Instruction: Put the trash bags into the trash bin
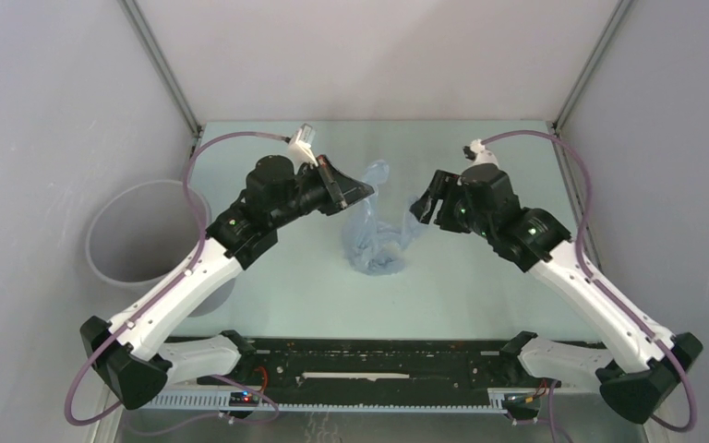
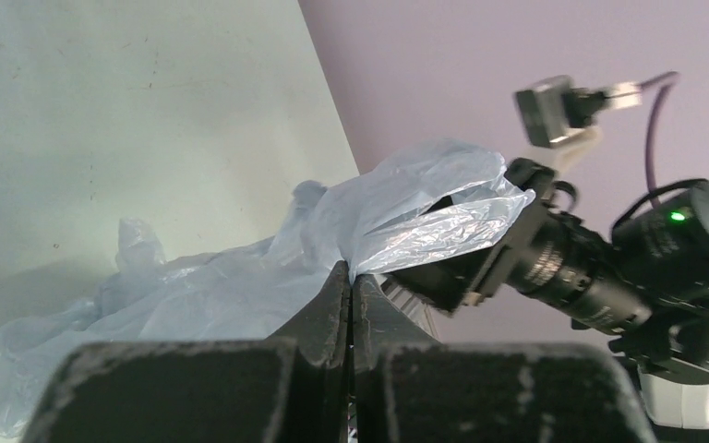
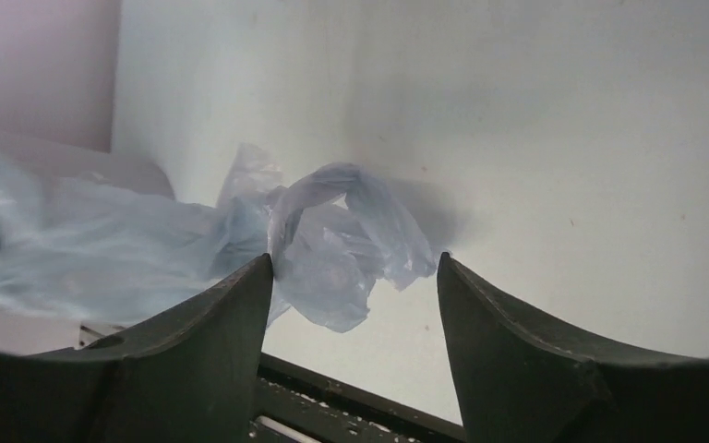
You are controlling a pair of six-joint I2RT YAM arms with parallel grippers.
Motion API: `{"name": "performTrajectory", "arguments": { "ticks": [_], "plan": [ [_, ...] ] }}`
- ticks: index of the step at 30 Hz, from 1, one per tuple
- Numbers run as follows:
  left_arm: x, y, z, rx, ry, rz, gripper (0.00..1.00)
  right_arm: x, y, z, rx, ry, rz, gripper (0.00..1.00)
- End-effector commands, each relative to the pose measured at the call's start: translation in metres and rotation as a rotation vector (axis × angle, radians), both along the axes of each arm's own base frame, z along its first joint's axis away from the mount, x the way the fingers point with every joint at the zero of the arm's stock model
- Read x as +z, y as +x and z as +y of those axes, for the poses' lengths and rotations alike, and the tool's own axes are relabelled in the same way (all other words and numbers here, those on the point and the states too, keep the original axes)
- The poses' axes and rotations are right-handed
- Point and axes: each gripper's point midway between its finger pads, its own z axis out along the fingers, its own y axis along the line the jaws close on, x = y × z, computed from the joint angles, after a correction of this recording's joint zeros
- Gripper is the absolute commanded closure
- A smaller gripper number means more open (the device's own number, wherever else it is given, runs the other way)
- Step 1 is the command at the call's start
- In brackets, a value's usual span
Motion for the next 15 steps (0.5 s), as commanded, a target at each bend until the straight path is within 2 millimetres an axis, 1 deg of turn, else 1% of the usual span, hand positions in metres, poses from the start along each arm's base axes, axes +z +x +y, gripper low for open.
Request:
{"name": "performTrajectory", "arguments": {
  "ticks": [1,2,5,8,10,14,15],
  "plan": [
    [0.011,-0.004,0.001,-0.022,-0.019,-0.056,1.00,-0.018,-0.001,0.003,-0.046,-0.017,0.095,0.23],
    [0.011,-0.004,0.000,-0.022,-0.018,-0.055,1.00,-0.023,-0.003,0.004,-0.048,-0.034,0.110,0.18],
    [0.013,-0.001,-0.003,-0.027,-0.019,-0.054,1.00,-0.035,-0.010,0.010,-0.032,-0.091,0.135,0.07],
    [0.010,0.002,-0.006,-0.029,-0.010,-0.045,1.00,-0.047,-0.015,0.010,-0.038,-0.159,0.167,0.03],
    [0.010,0.004,-0.008,-0.032,-0.008,-0.044,1.00,-0.042,-0.017,0.013,-0.026,-0.172,0.158,0.02],
    [0.005,0.007,-0.009,-0.027,0.002,-0.030,1.00,-0.010,-0.019,0.020,-0.008,-0.122,0.095,0.00],
    [0.004,0.008,-0.009,-0.026,0.005,-0.026,1.00,-0.004,-0.021,0.021,-0.007,-0.101,0.096,0.00]
  ]
}}
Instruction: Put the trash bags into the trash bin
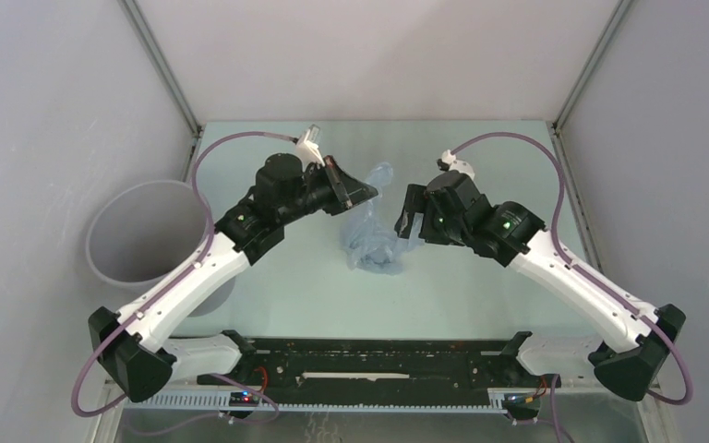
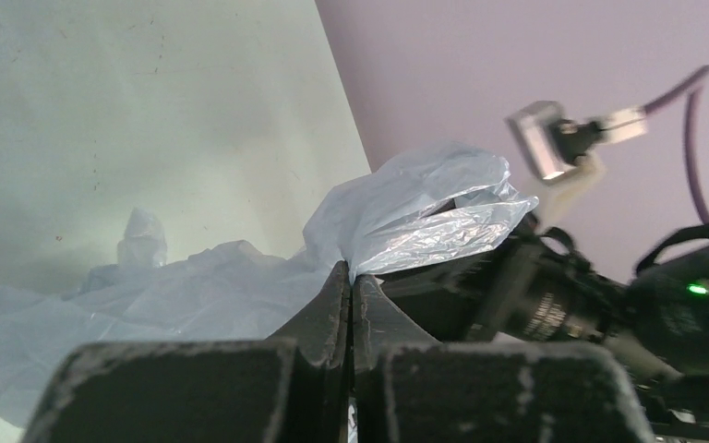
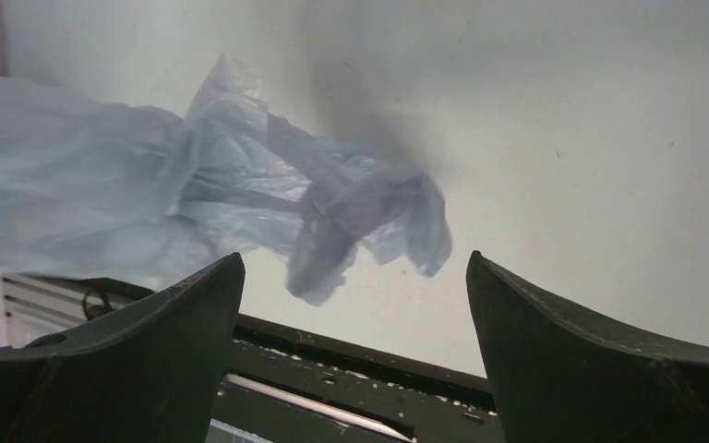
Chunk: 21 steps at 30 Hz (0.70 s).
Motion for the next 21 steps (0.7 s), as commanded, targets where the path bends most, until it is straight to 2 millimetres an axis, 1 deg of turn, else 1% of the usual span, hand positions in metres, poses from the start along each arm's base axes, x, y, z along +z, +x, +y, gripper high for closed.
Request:
{"name": "performTrajectory", "arguments": {
  "ticks": [1,4,6,7,9,11,14,15,16,18,20,21],
  "plan": [
    [0.015,0.003,-0.002,-0.010,-0.010,-0.049,1.00,0.048,0.000,0.001,-0.042,0.097,-0.075,0.00],
    [0.017,0.007,-0.006,-0.012,-0.009,-0.050,1.00,0.057,-0.002,0.001,-0.128,0.168,-0.018,0.00],
    [0.019,0.009,-0.009,-0.021,-0.013,-0.055,1.00,0.061,0.001,-0.012,-0.271,0.162,0.027,0.00],
    [0.019,0.011,-0.011,-0.023,-0.013,-0.055,1.00,0.064,0.004,-0.015,-0.304,0.153,0.036,0.00],
    [0.020,0.013,-0.014,-0.029,-0.017,-0.053,1.00,0.062,0.011,-0.014,-0.331,0.132,0.052,0.00],
    [0.020,0.013,-0.017,-0.036,-0.025,-0.047,1.00,0.050,0.012,-0.010,-0.329,0.121,0.104,0.00],
    [0.023,0.012,-0.017,-0.044,-0.033,-0.055,1.00,0.029,0.006,-0.008,-0.345,0.142,0.241,0.00],
    [0.022,0.012,-0.017,-0.042,-0.031,-0.057,1.00,0.022,0.003,-0.005,-0.323,0.159,0.289,0.00],
    [0.022,0.012,-0.016,-0.042,-0.031,-0.059,1.00,0.019,0.004,0.003,-0.269,0.201,0.315,0.00],
    [0.021,0.011,-0.016,-0.044,-0.033,-0.056,1.00,0.012,0.004,0.011,-0.226,0.249,0.338,0.00],
    [0.021,0.010,-0.018,-0.046,-0.047,-0.050,1.00,0.007,0.004,0.012,-0.235,0.253,0.330,0.01],
    [0.022,0.010,-0.018,-0.047,-0.056,-0.049,1.00,0.002,0.007,0.009,-0.260,0.236,0.324,0.02]
  ]
}}
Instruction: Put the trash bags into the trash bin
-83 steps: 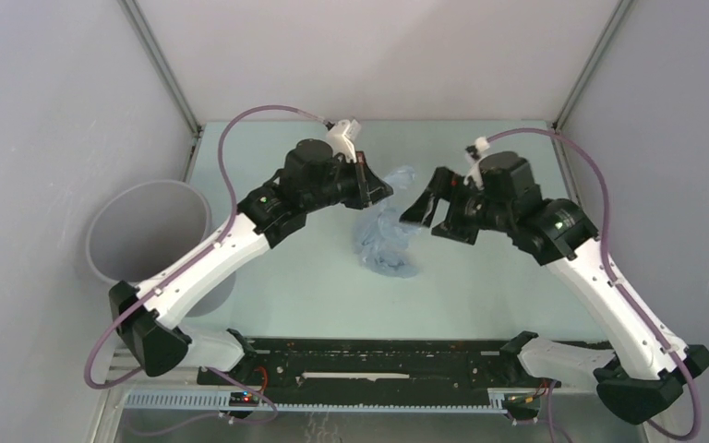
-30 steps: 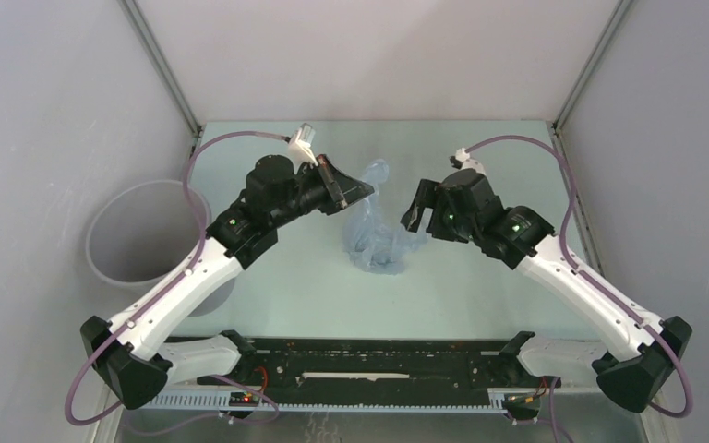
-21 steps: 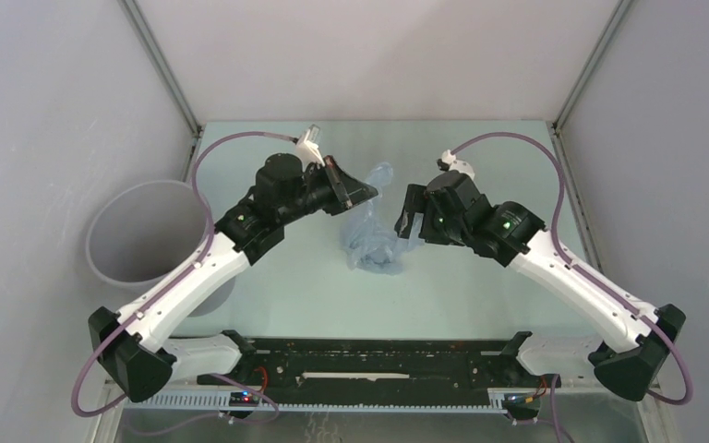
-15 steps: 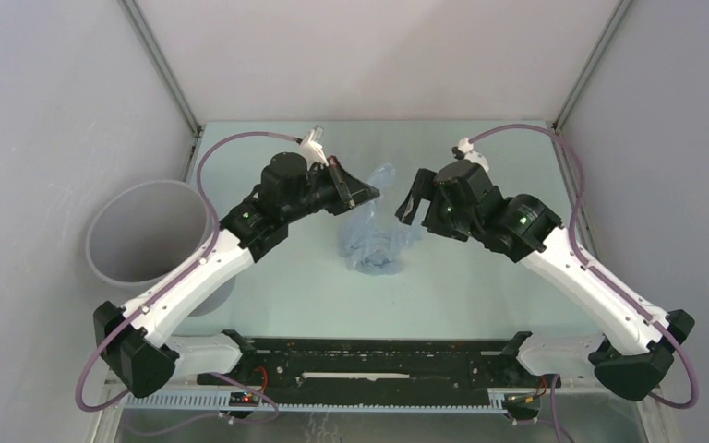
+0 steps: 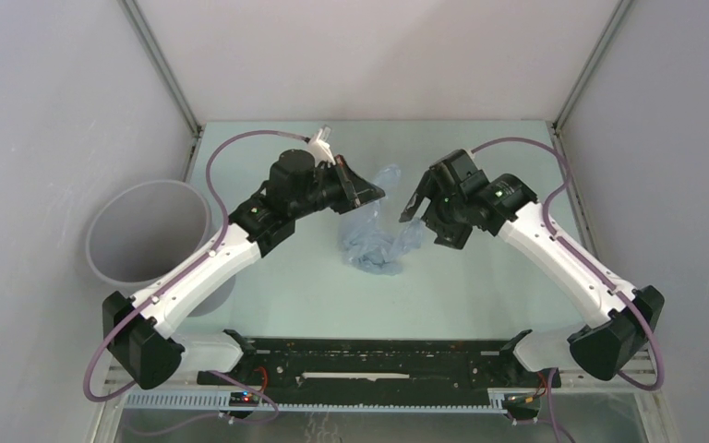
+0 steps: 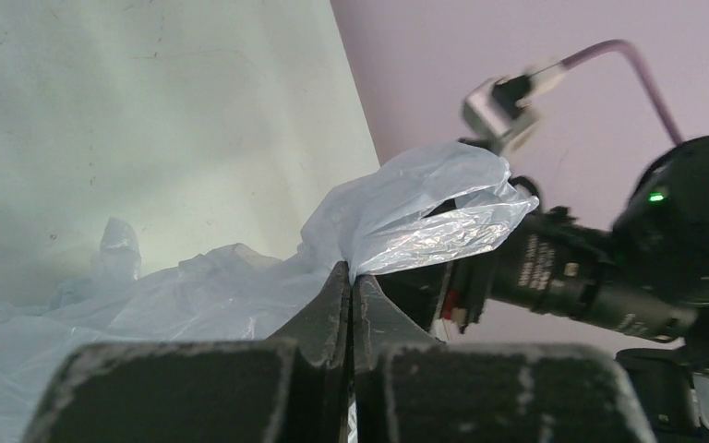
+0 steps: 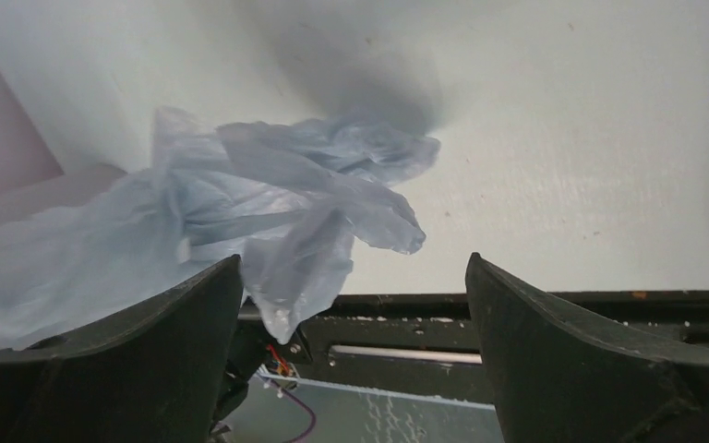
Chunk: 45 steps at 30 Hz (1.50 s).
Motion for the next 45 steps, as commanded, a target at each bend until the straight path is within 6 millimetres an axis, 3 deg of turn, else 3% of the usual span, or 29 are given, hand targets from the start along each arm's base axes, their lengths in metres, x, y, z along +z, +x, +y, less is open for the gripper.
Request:
{"name": "performTrajectory", "arguments": {
  "ticks": [1,5,10,14,16,18,19,23,25,27,29,32,35,42,45],
  "plan": [
    [0.042,-0.002,-0.003,-0.019,-0.092,-0.092,1.00,-0.001,-0.003,0.012,0.004,0.074,0.015,0.02],
    [0.043,-0.002,-0.002,-0.011,-0.103,-0.092,1.00,-0.019,0.001,0.013,0.002,0.051,0.064,0.03],
    [0.042,-0.003,0.002,0.005,-0.100,-0.095,1.00,-0.017,0.003,0.007,-0.026,0.047,0.041,0.14],
    [0.036,-0.007,0.004,0.000,-0.089,-0.092,1.00,-0.014,0.014,-0.001,-0.028,0.033,-0.025,0.41],
    [0.033,-0.009,0.010,0.009,-0.060,-0.093,0.97,-0.005,0.020,-0.001,0.030,0.019,-0.098,0.68],
    [0.029,-0.011,0.024,0.050,-0.002,-0.102,0.86,0.013,0.023,-0.002,0.092,0.012,-0.201,0.98],
    [0.027,-0.013,0.032,0.070,0.027,-0.111,0.78,0.022,0.024,-0.003,0.120,0.006,-0.250,1.00],
    [0.022,-0.025,0.065,0.135,0.128,-0.137,0.43,0.058,0.019,0.006,0.298,0.027,-0.429,1.00],
    [0.018,-0.033,0.077,0.155,0.161,-0.125,0.30,0.071,0.018,0.007,0.346,0.018,-0.502,1.00],
    [0.020,-0.043,0.086,0.158,0.171,-0.115,0.10,0.081,0.017,0.004,0.377,-0.027,-0.560,1.00],
    [0.031,-0.054,0.095,0.160,0.162,-0.116,0.01,0.089,0.017,0.001,0.410,-0.076,-0.609,1.00],
    [0.056,-0.068,0.101,0.150,0.123,-0.131,0.00,0.097,0.020,0.000,0.438,-0.171,-0.657,1.00],
    [0.078,-0.074,0.094,0.112,0.086,-0.107,0.00,0.099,0.024,0.004,0.443,-0.238,-0.660,1.00],
    [0.089,-0.071,0.047,0.011,0.060,0.047,0.00,0.091,0.018,0.031,0.501,-0.238,-0.634,1.00],
    [0.081,-0.058,0.048,0.047,0.154,0.030,0.00,0.092,0.011,0.039,0.525,-0.206,-0.633,1.00]
  ]
}}
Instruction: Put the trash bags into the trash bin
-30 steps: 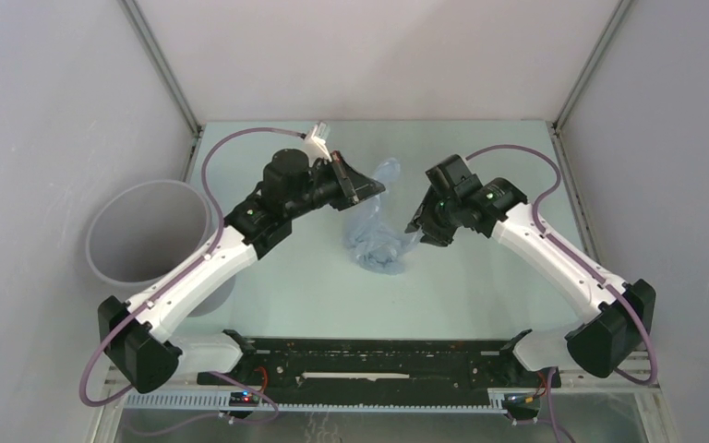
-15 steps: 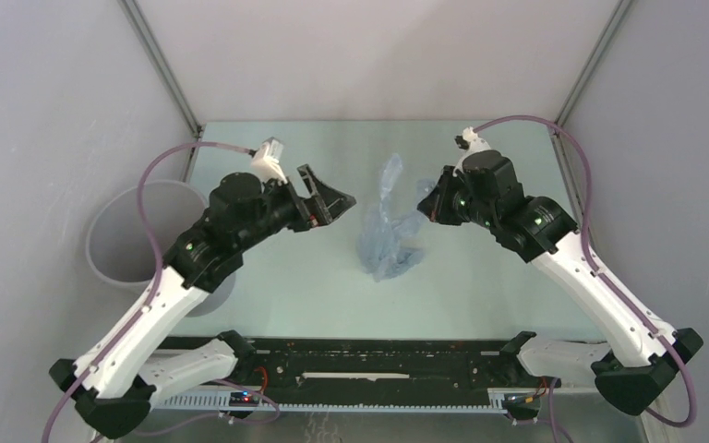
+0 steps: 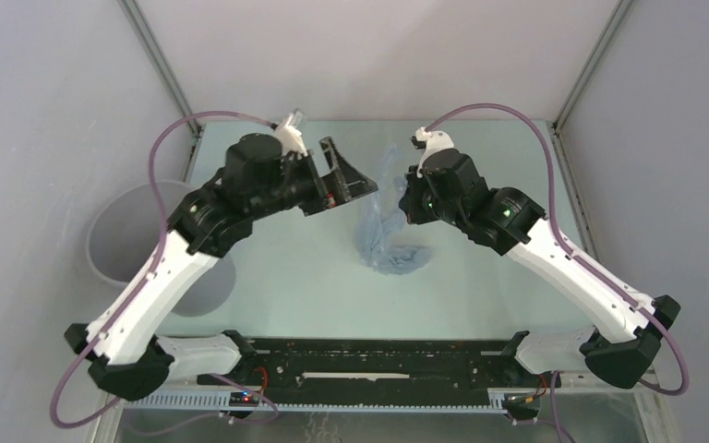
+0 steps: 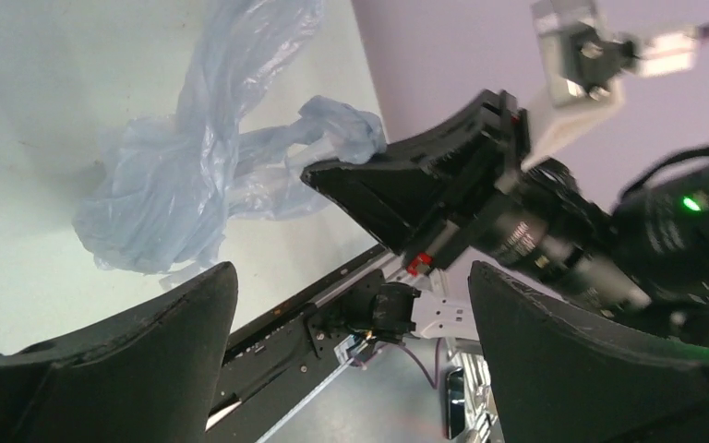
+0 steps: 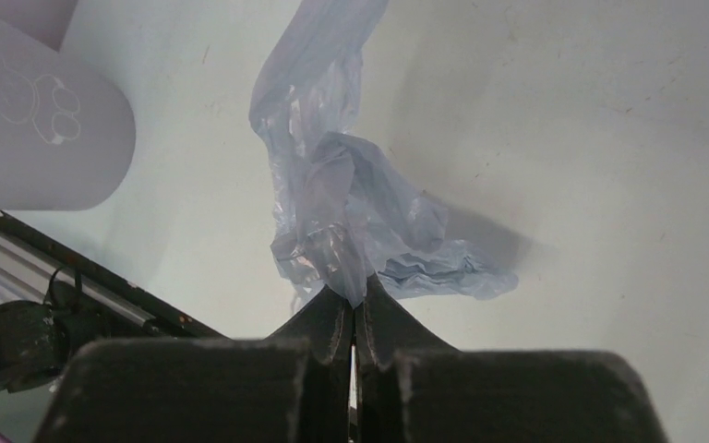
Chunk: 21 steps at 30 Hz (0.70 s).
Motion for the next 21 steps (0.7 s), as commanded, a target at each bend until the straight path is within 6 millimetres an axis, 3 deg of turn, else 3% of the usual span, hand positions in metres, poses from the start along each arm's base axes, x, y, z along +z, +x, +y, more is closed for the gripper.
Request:
{"name": "performTrajectory", "arguments": {
  "ticks": [1,9,16,21],
  "plan": [
    [-0.010,0.008,0.000,0.020,0.106,0.027,0.01,0.018,-0.006,0.006,0.029,0.033,-0.038,1.00],
    [-0.056,0.052,-0.007,0.027,0.386,0.002,0.00,0.016,-0.015,0.007,0.042,0.071,-0.015,1.00],
    [-0.060,0.068,-0.031,-0.009,0.370,-0.006,0.01,0.015,-0.024,0.009,0.062,0.103,0.017,1.00],
    [-0.059,0.094,-0.013,0.116,0.426,-0.038,0.26,0.010,-0.032,0.004,0.059,0.113,0.042,1.00]
  ]
}}
